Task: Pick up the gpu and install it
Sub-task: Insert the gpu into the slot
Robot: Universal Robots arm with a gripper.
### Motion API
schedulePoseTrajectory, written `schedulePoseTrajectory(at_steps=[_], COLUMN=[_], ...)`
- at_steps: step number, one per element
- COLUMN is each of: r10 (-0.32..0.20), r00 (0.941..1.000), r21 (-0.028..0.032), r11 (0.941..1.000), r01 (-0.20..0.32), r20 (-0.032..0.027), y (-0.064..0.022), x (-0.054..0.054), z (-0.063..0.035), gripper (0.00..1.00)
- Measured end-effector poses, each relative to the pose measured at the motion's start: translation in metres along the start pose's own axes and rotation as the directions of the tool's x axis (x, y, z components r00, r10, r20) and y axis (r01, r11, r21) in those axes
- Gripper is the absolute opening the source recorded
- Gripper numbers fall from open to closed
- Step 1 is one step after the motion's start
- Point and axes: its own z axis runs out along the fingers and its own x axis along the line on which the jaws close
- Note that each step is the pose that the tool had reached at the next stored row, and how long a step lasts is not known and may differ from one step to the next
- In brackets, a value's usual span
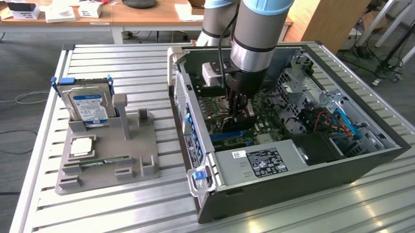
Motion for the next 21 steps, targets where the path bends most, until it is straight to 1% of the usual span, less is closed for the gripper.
schedulePoseTrajectory(at_steps=[16, 21], r10=[0.000, 0.000], r00=[1.0000, 1.0000], r21=[0.0000, 0.0000], r11=[1.0000, 1.0000], r01=[0.000, 0.000], r20=[-0.0001, 0.0000], y=[0.0008, 0.0009], x=[0.0000, 0.0000], z=[0.0002, 0.0020], gripper=[0.27, 0.27])
